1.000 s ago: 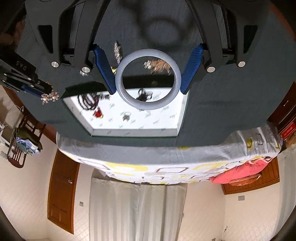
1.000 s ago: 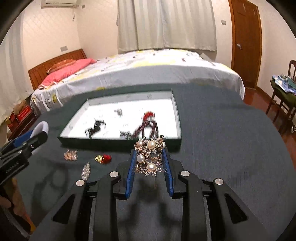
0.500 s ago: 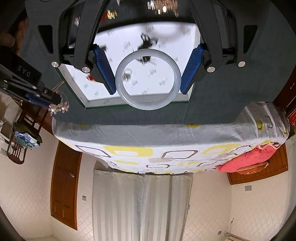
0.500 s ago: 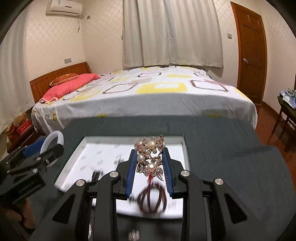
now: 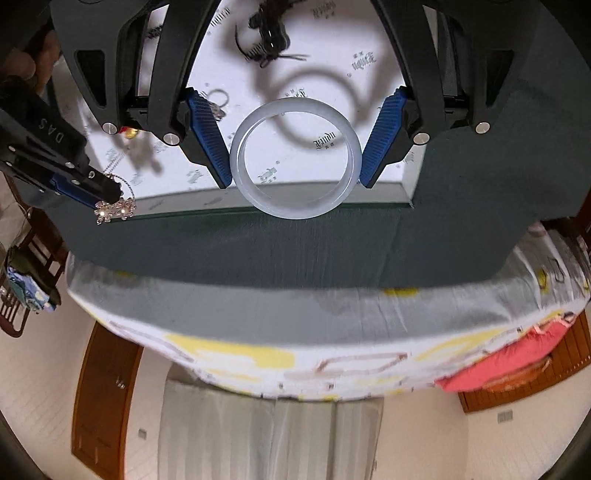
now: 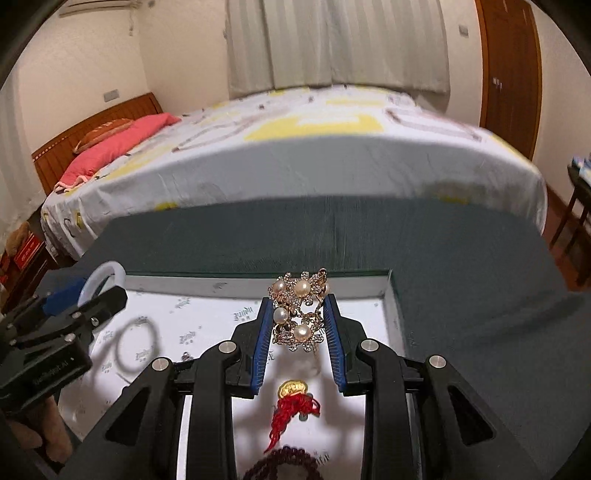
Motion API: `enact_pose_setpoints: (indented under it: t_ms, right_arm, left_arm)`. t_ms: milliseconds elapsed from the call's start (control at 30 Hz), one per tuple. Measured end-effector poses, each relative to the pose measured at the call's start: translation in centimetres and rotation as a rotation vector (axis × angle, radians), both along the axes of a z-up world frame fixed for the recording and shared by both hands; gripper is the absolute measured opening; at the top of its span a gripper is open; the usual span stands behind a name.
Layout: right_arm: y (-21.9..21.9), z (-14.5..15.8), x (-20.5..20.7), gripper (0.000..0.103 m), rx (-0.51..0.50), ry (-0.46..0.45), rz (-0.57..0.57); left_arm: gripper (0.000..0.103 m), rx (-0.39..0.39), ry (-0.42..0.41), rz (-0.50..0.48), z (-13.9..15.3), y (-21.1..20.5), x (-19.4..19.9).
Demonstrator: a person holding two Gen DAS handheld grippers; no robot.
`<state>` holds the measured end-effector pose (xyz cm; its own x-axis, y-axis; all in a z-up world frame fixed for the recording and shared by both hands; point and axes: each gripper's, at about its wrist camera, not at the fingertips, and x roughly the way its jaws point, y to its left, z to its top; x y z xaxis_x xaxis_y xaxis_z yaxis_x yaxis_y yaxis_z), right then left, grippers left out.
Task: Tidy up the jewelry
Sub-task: 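Open both tools to drop the bangle and pearl brooch into the tray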
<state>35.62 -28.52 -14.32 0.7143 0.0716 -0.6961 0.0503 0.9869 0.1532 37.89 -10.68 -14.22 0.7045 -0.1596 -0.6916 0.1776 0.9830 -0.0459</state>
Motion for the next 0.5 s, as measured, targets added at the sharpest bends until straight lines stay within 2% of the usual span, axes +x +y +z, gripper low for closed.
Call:
enact_pose_setpoints:
  t_ms: [267, 500]
  right_arm:
    - [0.6, -1.4, 1.8, 0.029, -0.027, 0.090, 0.019]
    - [0.7, -1.6, 2.4, 0.030, -0.036, 0.117, 0.035]
  left_arm:
    - [0.069, 0.036, 0.081, -0.009, -2.0, -0.5, 1.8]
    - [0.069, 0.041, 0.161, -0.041, -3.0, -0.8, 2.7]
